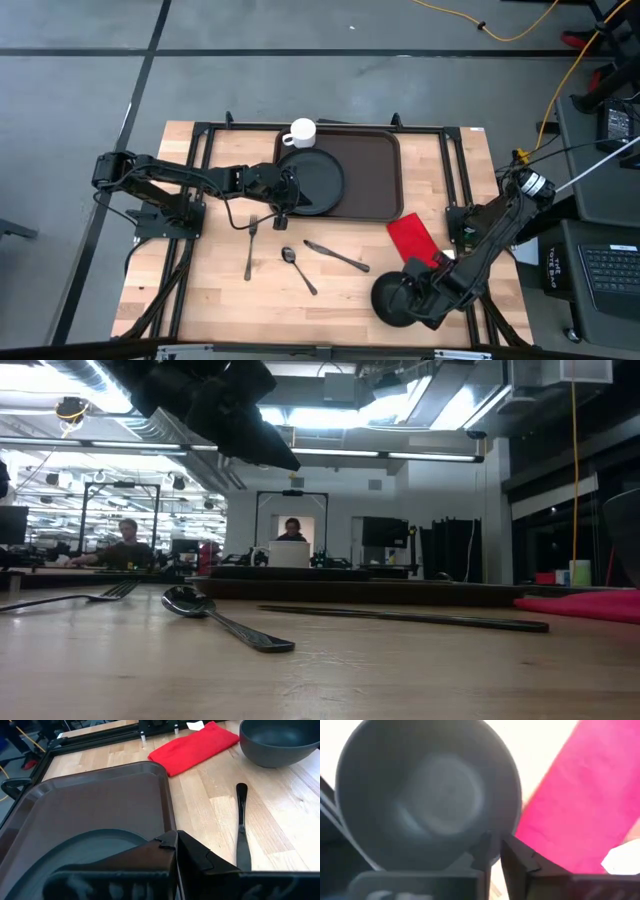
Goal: Set up tray
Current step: Put the black bowl on top of the black plate on the brown serving tray
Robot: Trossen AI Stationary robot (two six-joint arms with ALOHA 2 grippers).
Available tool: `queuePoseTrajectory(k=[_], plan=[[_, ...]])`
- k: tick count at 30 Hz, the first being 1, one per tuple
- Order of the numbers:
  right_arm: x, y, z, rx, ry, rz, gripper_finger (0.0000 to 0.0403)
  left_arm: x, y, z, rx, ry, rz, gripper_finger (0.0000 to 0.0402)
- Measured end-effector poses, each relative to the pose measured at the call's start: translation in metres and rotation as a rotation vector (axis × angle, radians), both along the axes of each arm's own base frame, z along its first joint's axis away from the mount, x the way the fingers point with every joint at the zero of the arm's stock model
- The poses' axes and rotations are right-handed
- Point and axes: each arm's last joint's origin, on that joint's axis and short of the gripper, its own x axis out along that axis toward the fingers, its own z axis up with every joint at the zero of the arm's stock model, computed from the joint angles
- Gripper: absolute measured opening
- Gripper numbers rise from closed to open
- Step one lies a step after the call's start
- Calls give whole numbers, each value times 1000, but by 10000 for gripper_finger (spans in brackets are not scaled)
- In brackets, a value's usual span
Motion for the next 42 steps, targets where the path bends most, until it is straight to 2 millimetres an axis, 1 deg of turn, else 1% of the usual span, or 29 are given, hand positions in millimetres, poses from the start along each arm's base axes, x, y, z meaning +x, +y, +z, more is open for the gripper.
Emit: queuePoseTrajectory(k=[7,12,21,28,36,42], plan=[[0,-1,-2,-24,-1,-2,110,0,0,0,0,0,0,5],[2,0,-6,-51,-10,-25,135,0,0,0,1,0,1,2],[8,0,-20,-108,24,-88,139,0,0,0,2,0,1,5],[11,3,-32,-142,48,-90,139,0,0,0,2,1,1,2],[13,5,-33,-136,16,-92,138,0,0,0,3,1,2,4],[18,9,-33,-80,-28,-122,120,0,0,0,3,1,2,3]])
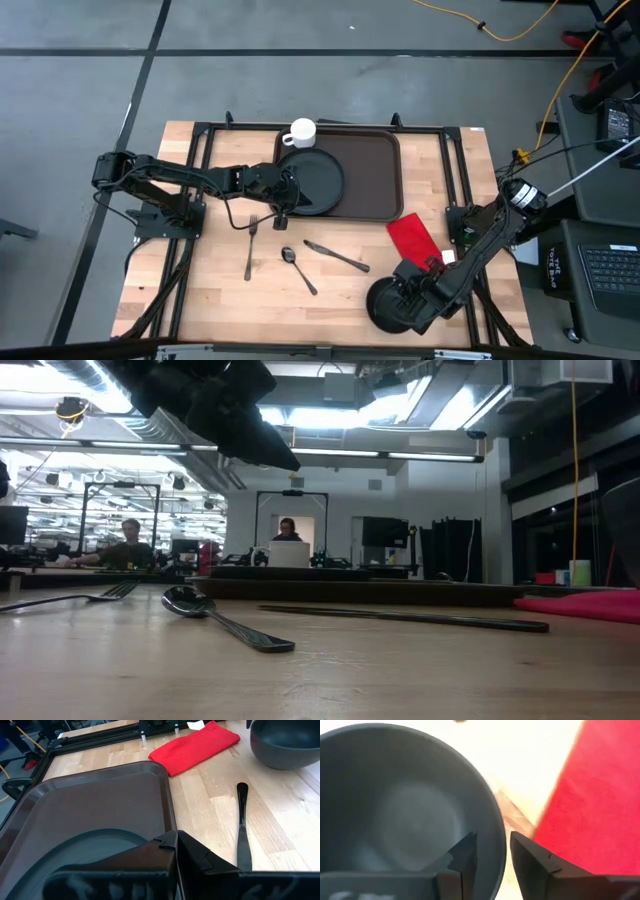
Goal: Set up tray
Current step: Put the black bowl on top of the black plate on the brown serving tray
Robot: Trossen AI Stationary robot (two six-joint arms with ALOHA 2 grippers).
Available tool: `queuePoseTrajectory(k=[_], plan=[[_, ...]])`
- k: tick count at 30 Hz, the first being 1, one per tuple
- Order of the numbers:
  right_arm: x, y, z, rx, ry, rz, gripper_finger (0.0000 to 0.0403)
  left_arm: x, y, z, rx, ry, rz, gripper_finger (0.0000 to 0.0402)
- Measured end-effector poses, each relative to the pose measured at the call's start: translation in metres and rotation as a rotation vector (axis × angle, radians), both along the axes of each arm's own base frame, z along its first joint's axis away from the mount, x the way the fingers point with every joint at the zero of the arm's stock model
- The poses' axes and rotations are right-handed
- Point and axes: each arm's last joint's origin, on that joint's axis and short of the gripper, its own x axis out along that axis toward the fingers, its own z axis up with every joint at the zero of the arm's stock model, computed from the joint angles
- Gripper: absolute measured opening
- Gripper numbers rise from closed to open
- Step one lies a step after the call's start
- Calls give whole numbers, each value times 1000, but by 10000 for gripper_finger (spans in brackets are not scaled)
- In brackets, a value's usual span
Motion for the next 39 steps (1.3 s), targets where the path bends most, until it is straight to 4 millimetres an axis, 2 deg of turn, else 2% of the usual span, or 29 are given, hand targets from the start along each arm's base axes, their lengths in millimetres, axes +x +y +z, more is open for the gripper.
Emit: queuePoseTrajectory(k=[17,22,25,30,39], plan=[[7,4,-4,90,-8,-110,61,0,0,0,0,1,0,5],[7,6,-9,103,33,-111,18,0,0,0,0,1,0,2],[7,6,-7,110,29,-110,15,0,0,0,0,1,0,4],[3,3,2,141,49,-108,12,0,0,0,0,-4,-1,5],[-16,-18,38,111,74,-161,12,1,0,1,1,-14,0,6]])
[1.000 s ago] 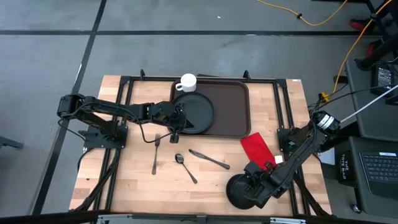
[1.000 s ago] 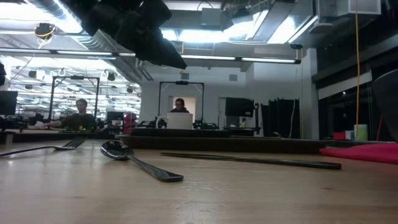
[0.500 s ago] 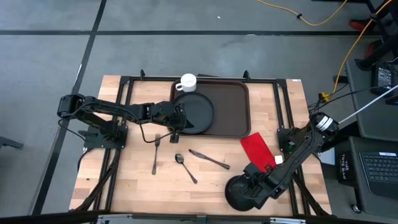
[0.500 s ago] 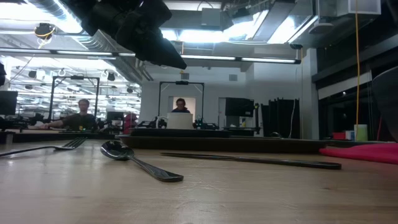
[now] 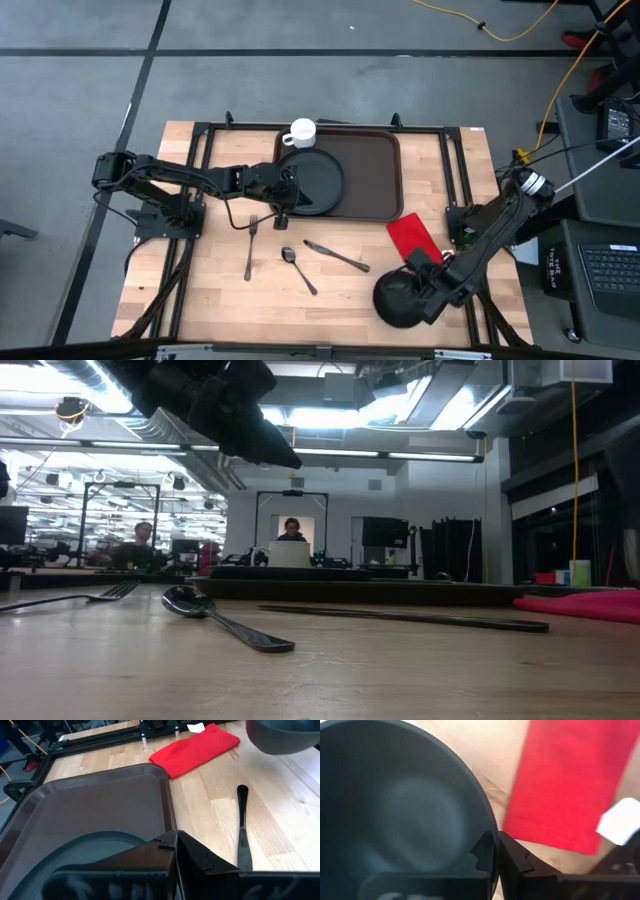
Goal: Set up tray
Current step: Put the black bowl on top of the black plate on the brown serving tray
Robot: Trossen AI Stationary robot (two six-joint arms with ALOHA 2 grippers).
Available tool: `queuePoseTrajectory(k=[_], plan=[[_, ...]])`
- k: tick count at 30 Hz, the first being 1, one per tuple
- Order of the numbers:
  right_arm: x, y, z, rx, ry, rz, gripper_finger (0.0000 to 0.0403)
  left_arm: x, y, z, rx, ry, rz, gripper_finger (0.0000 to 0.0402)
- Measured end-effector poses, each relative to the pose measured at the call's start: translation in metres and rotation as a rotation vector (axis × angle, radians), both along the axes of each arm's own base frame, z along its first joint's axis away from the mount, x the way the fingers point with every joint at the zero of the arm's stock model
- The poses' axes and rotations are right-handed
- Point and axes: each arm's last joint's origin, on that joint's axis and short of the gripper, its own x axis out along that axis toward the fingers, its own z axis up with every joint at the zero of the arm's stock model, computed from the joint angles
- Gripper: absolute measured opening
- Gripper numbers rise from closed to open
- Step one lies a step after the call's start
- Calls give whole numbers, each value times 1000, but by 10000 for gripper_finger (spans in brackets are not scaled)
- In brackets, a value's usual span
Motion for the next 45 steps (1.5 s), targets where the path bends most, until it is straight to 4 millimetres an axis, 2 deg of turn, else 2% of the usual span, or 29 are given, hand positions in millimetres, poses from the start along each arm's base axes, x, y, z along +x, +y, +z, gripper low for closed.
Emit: queuePoseTrajectory(k=[4,9,14,20,26,31,35,42,45], plan=[[-8,-19,19,-22,2,-26,12,1,-1,1,1,-11,-2,17],[-5,-47,33,-35,12,-84,12,4,-8,8,57,-39,45,49],[11,-76,35,-46,32,-78,12,8,-25,20,178,-35,70,90],[30,-112,35,-51,54,-27,12,9,-51,28,286,-11,-25,125],[47,-142,36,-39,8,9,12,5,-78,29,415,-19,-155,135],[61,-162,37,-33,-80,11,12,4,-90,32,442,-39,-203,130],[69,-172,38,-37,-151,41,12,13,-92,33,445,-21,-207,130],[73,-186,39,-54,-170,61,12,46,-100,29,501,115,-260,129],[75,-189,37,-62,-167,78,12,60,-104,31,532,119,-277,129]])
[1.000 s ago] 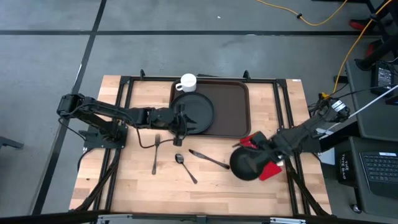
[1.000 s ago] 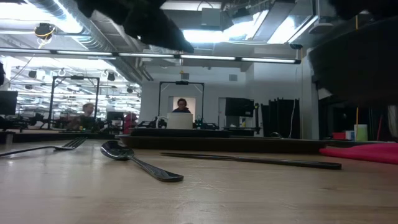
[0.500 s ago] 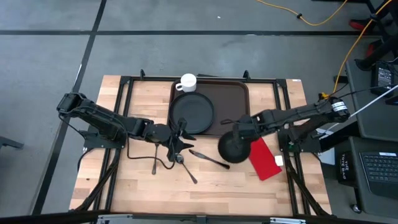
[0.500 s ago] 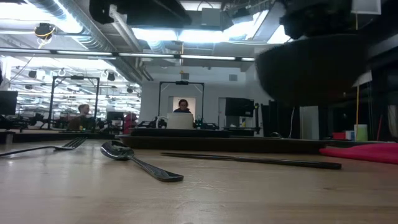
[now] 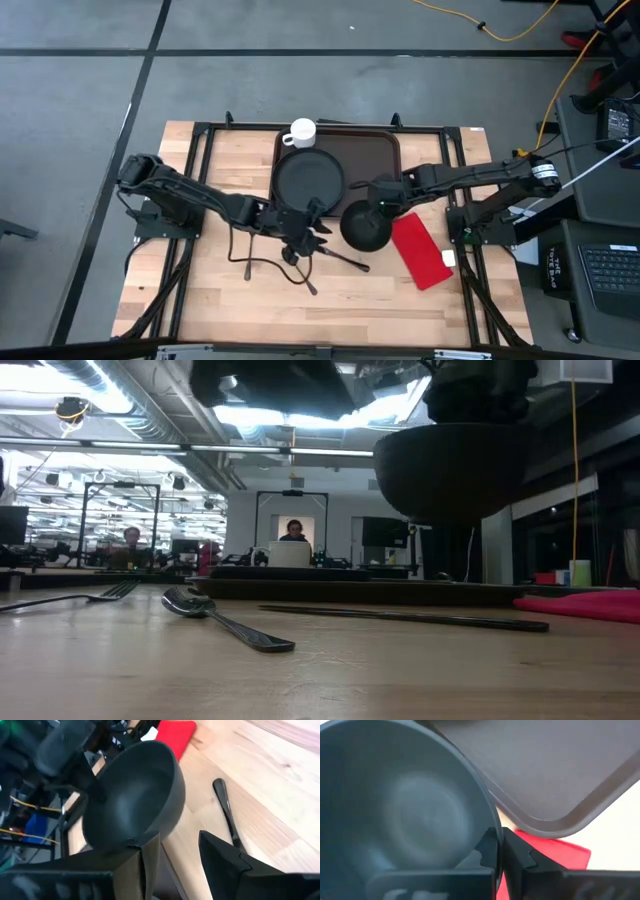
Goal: Set up tray
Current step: Put the black bowl on top of the black plate on the brown serving tray
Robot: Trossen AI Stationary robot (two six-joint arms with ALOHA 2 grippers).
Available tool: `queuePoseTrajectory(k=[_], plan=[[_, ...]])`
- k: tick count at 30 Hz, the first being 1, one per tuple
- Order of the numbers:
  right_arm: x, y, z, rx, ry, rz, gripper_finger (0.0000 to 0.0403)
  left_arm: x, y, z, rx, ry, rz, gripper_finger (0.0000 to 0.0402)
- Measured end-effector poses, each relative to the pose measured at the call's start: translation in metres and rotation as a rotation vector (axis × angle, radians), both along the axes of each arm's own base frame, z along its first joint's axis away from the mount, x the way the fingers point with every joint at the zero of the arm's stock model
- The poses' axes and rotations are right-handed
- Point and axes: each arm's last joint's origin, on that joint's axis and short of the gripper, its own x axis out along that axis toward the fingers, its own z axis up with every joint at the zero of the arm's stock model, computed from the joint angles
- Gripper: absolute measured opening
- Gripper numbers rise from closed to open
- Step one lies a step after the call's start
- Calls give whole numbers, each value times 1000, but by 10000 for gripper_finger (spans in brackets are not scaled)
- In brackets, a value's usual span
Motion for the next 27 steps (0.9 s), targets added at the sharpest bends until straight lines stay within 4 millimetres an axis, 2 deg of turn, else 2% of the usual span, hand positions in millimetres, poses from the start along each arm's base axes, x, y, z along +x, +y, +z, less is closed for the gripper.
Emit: queuePoseTrajectory(k=[6,14,18,27], plan=[[3,-4,-4,-49,17,20,12,16,-5,3,18,-4,-63,128],[6,-3,-5,-54,4,45,12,29,-9,-15,65,17,-111,126],[9,-3,-4,-56,-21,58,12,35,-4,-23,93,23,-91,125],[9,-3,-4,-63,-26,75,12,39,12,-21,89,9,-56,123]])
